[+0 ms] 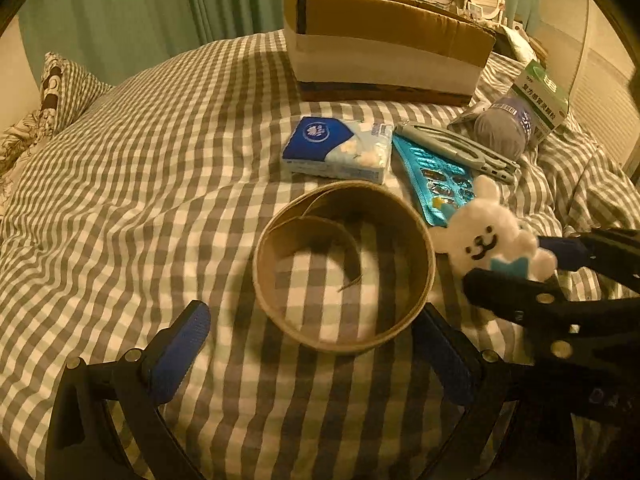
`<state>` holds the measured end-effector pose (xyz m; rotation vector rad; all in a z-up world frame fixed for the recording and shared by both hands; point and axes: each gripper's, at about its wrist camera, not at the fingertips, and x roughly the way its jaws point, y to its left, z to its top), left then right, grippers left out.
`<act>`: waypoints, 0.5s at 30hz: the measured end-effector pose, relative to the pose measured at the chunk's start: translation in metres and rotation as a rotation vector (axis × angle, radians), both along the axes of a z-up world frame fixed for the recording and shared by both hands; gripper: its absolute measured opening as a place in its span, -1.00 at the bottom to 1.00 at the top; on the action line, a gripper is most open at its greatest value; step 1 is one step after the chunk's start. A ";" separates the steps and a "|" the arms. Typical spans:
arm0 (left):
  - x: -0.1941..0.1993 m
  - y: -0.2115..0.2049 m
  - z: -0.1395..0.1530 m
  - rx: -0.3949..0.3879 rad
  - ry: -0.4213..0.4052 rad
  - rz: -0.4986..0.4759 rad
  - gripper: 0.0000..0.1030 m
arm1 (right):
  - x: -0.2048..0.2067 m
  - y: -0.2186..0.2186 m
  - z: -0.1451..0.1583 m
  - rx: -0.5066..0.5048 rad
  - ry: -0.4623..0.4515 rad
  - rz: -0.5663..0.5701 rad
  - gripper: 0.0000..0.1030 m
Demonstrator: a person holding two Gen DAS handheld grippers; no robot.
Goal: Organize objects
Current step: 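Grasp the white bear figurine with the right tool while the left tool grasps the brown tape roll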
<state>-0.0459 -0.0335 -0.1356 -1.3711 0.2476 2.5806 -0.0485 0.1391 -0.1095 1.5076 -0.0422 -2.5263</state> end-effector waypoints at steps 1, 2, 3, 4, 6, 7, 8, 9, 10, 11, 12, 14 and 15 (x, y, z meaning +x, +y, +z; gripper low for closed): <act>-0.002 0.001 0.000 0.010 -0.002 -0.002 1.00 | 0.003 0.001 0.004 0.015 0.015 -0.003 0.00; -0.006 0.003 0.001 0.020 -0.007 -0.004 1.00 | 0.005 0.003 0.009 0.020 0.027 -0.006 0.00; -0.009 0.005 0.001 0.022 -0.009 -0.006 1.00 | 0.008 0.006 0.014 0.028 0.049 -0.018 0.00; -0.012 0.007 0.000 0.023 -0.004 -0.003 1.00 | 0.009 0.009 0.018 0.032 0.058 -0.026 0.00; -0.018 0.008 -0.002 0.041 -0.022 0.003 0.89 | 0.012 0.015 0.024 0.070 0.076 -0.042 0.00; -0.021 0.007 -0.004 0.069 -0.039 -0.003 0.73 | 0.013 0.017 0.025 0.094 0.081 -0.049 0.00; -0.021 0.006 -0.005 0.097 -0.050 -0.010 0.65 | 0.015 0.019 0.026 0.106 0.083 -0.055 0.00; -0.020 0.005 -0.005 0.111 -0.051 -0.012 0.63 | 0.015 0.020 0.026 0.106 0.082 -0.061 0.00; -0.018 0.004 -0.003 0.111 -0.044 -0.010 0.62 | 0.017 0.022 0.027 0.100 0.083 -0.067 0.00; -0.016 0.004 -0.002 0.113 -0.042 -0.009 0.62 | 0.019 0.024 0.029 0.099 0.084 -0.069 0.00; -0.014 0.003 0.000 0.115 -0.041 -0.005 0.61 | 0.022 0.025 0.031 0.106 0.090 -0.071 0.00; -0.008 0.001 0.007 0.124 -0.032 0.011 0.61 | 0.027 0.027 0.035 0.118 0.103 -0.071 0.00; -0.005 0.000 0.013 0.130 -0.023 0.018 0.60 | 0.031 0.027 0.038 0.116 0.109 -0.070 0.00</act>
